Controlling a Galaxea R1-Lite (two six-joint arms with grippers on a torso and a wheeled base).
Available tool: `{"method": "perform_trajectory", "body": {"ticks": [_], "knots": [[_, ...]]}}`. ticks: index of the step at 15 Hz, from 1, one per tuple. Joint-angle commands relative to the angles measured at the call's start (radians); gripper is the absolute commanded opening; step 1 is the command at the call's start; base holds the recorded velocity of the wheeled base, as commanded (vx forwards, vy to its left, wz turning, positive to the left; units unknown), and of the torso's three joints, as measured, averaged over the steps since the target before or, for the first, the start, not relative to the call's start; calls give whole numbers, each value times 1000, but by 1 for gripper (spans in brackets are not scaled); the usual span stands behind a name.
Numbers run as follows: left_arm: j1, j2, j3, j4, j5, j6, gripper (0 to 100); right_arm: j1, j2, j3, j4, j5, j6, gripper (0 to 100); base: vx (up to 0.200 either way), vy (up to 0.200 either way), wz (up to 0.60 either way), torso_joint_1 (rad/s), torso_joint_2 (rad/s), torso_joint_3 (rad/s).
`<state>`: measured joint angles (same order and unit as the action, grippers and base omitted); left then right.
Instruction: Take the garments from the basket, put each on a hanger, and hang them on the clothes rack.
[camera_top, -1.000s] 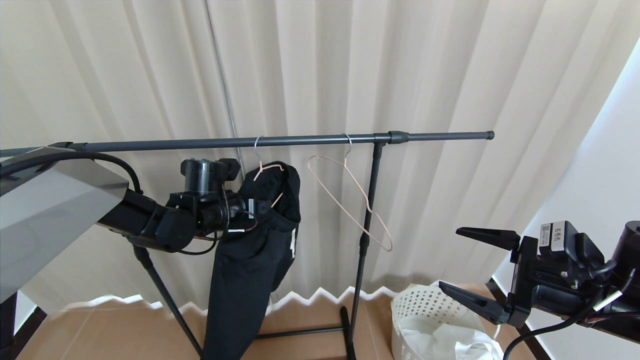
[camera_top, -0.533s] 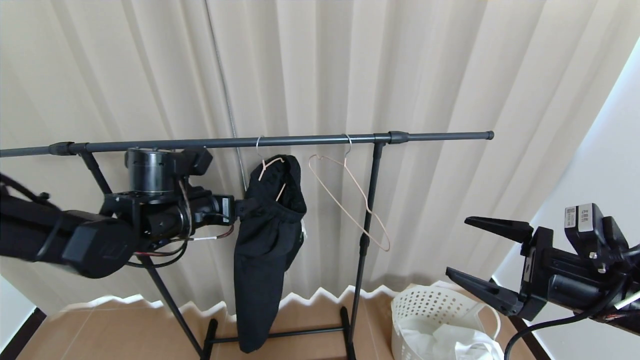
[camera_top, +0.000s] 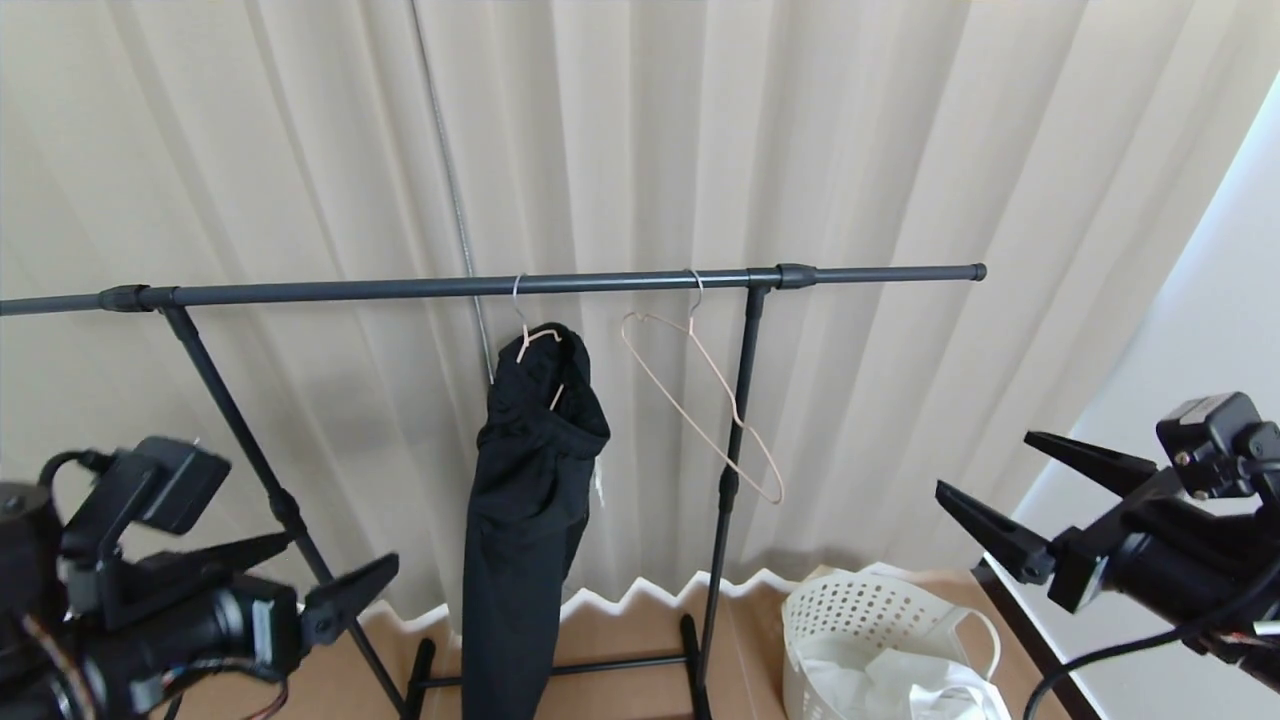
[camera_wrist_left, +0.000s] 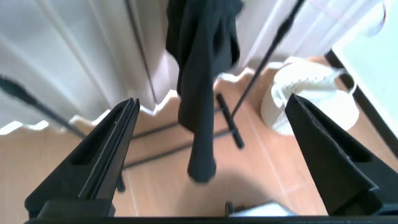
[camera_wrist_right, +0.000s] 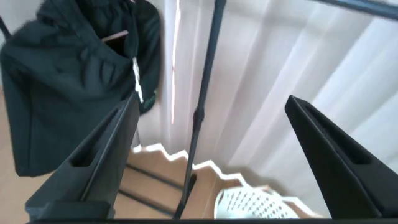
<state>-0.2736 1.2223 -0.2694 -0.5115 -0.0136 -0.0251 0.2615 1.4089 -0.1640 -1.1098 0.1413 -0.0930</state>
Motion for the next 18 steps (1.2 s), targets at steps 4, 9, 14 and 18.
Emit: {"method": "perform_trajectory", "body": {"ticks": [4, 9, 14, 18], "knots": [[7, -440, 269, 14, 0, 19, 100, 48, -340, 164, 286, -75, 2, 100, 0, 0, 0, 0, 0, 0], [21, -652, 269, 246, -5, 21, 100, 51, -737, 164, 782, -72, -2, 100, 0, 0, 0, 0, 0, 0], [22, -833, 269, 418, -5, 17, 100, 48, -1015, 164, 1082, -77, -1, 100, 0, 0, 0, 0, 0, 0], [31, -920, 269, 446, 1, 14, 100, 28, -1128, 164, 1104, -114, 2, 100, 0, 0, 0, 0, 0, 0]]}}
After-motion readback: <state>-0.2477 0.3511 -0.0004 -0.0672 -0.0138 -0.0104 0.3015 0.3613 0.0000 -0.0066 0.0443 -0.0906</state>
